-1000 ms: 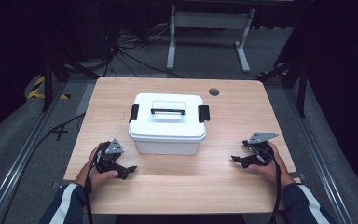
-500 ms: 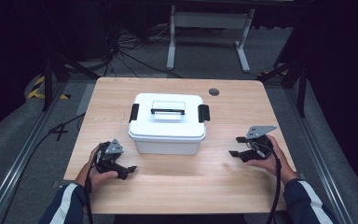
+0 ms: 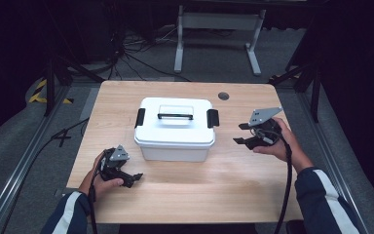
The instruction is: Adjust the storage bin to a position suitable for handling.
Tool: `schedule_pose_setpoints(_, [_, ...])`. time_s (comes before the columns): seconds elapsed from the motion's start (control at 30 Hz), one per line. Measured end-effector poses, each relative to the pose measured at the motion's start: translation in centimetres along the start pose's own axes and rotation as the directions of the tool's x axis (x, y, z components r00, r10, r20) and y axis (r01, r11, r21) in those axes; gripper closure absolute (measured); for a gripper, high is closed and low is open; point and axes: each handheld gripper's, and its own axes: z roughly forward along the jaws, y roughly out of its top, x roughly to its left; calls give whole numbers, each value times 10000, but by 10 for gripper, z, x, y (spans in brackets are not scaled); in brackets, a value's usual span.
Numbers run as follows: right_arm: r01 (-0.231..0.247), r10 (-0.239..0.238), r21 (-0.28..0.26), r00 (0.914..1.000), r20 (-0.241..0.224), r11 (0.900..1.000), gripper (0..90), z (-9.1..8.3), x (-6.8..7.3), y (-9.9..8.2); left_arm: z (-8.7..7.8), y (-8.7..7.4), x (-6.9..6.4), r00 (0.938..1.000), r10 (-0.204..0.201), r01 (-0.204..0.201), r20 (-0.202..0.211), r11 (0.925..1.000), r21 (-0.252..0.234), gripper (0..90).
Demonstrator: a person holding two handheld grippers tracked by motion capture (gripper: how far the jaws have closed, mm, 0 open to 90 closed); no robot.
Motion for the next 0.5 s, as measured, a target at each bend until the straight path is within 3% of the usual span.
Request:
schedule_pose_setpoints(0.1, [401,-401,-41,9992,61,9992,445,-7,-3,19,0,0,0,10000,-2,2,-2,10000,2,5])
schedule_pose_setpoints(0.27, [592,-590,-151,9982,114,9981,449,-7,-8,47,0,0,0,10000,-3,3,0,10000,0,5])
schedule_pose_setpoints(0.5, [1056,-1054,45,9939,-335,9944,492,1,-5,90,0,0,0,10000,20,-20,-32,10000,9,5])
